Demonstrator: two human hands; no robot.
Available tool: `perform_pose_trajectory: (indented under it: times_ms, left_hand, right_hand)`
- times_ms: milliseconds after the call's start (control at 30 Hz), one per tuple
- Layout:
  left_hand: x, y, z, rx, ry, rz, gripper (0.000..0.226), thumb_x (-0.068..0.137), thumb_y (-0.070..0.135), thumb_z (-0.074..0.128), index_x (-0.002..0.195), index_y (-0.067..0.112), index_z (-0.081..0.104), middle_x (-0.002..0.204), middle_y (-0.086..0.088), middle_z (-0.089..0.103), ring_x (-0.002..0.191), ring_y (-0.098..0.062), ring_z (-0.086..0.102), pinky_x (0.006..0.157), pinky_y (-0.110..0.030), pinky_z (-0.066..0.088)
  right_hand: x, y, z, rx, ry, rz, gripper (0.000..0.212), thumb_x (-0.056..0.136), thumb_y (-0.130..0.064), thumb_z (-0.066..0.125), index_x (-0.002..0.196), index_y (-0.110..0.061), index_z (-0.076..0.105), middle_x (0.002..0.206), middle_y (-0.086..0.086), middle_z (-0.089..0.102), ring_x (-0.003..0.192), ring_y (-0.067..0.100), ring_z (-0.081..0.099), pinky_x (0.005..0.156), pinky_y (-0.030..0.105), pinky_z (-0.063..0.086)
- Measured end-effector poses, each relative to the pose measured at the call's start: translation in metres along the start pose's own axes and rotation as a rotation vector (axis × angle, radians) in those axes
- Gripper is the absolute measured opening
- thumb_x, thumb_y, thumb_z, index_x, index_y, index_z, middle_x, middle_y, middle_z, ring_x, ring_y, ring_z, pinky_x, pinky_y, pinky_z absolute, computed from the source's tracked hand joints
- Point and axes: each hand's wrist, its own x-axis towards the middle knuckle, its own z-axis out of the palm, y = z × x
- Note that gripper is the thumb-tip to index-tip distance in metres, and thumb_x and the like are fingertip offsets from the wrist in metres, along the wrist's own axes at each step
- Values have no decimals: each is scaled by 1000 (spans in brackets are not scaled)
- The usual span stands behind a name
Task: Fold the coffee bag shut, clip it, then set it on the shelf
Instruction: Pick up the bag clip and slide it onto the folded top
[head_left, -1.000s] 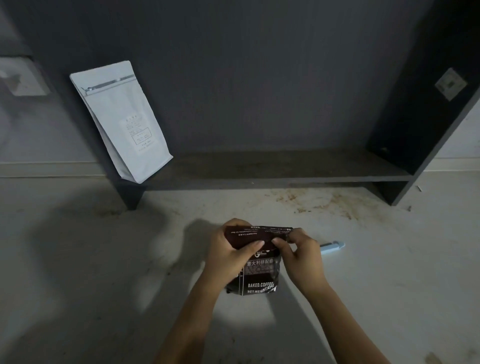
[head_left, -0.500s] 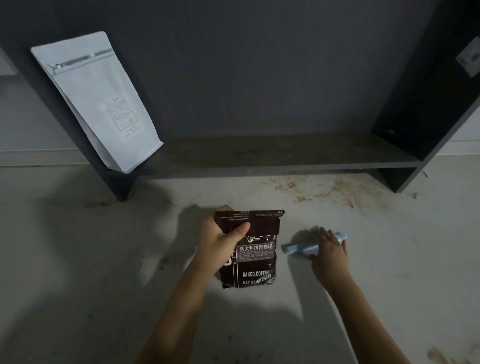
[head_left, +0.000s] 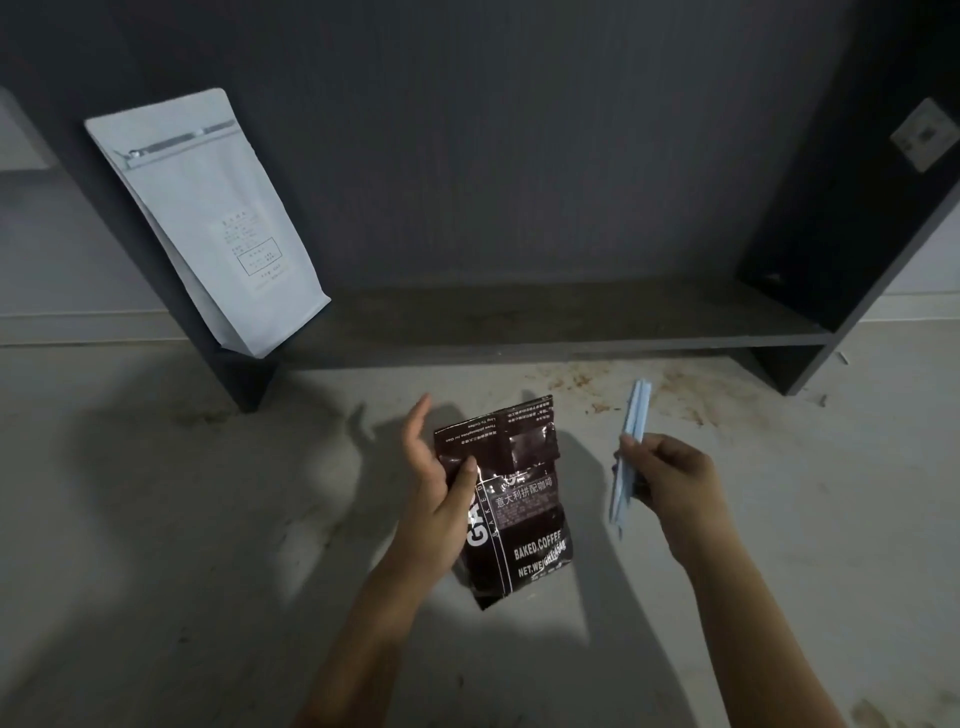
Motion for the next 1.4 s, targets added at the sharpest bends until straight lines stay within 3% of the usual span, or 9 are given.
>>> perform_pose_trajectory:
  times_ms: [133,200,300,567,833,933,1033,1300,1400]
  left_hand:
    - [-4,2,3,284,25,150,52,88,10,44,111,55,32,103,-4,56,91,-5,58,86,-18,46]
    - [-5,4,3,433,-45,163,31,88,14,41,97,41,54,101,-1,56,94,-1,54,82,-10,40]
    - [-8,7,2,452,-74,118,24,91,27,39,91,32,62,100,5,55,95,1,53,79,-8,39]
    - [-19,16,-3,469,-189,107,52,77,74,32,107,37,54,107,8,55,100,4,52,81,-9,40]
    - [-18,12,3,503,-123,135,24,89,31,43,104,24,61,100,1,59,95,4,52,78,-5,38]
    - [-18,13,5,502,-72,146,23,86,21,47,102,21,63,92,11,56,89,12,52,74,-2,37]
    - [-17,16,5,506,-54,147,27,84,21,46,102,16,66,89,24,49,86,15,52,71,0,37]
    - [-13,15,-1,450,-78,112,35,80,47,41,105,31,57,93,20,54,92,3,56,74,-7,43]
    - [-12,14,-2,414,-73,115,41,82,48,40,100,22,66,90,11,57,89,-5,56,70,-7,42]
  right_hand:
    - [-18,-28,6,278,-119,68,17,83,-7,59,67,-7,59,57,3,64,54,12,63,54,23,56]
    - [-28,-33,12,297,-150,65,13,82,-6,60,69,-6,58,58,3,64,54,12,63,53,22,56]
    - [-39,-33,25,288,-178,40,10,83,-8,60,78,0,56,66,10,64,55,15,65,52,23,56]
    - [-60,-25,57,332,-93,0,27,85,-13,60,98,9,51,79,25,68,59,26,69,52,26,59]
    - [-63,-23,59,233,-123,-57,21,89,-13,54,86,6,62,74,23,72,63,32,70,52,28,58]
    - [-63,-23,60,272,-127,-39,21,89,-12,54,86,8,60,73,24,71,61,32,69,52,28,59]
    - [-62,-23,60,270,-140,-40,22,90,-12,53,86,8,61,74,24,72,61,32,69,54,29,60]
    - [-58,-24,49,294,-166,-7,26,83,-13,61,93,11,56,73,21,72,66,33,70,59,31,61]
    - [-55,-28,42,300,-114,-59,39,80,-5,64,112,-8,42,85,17,65,70,25,69,61,28,60]
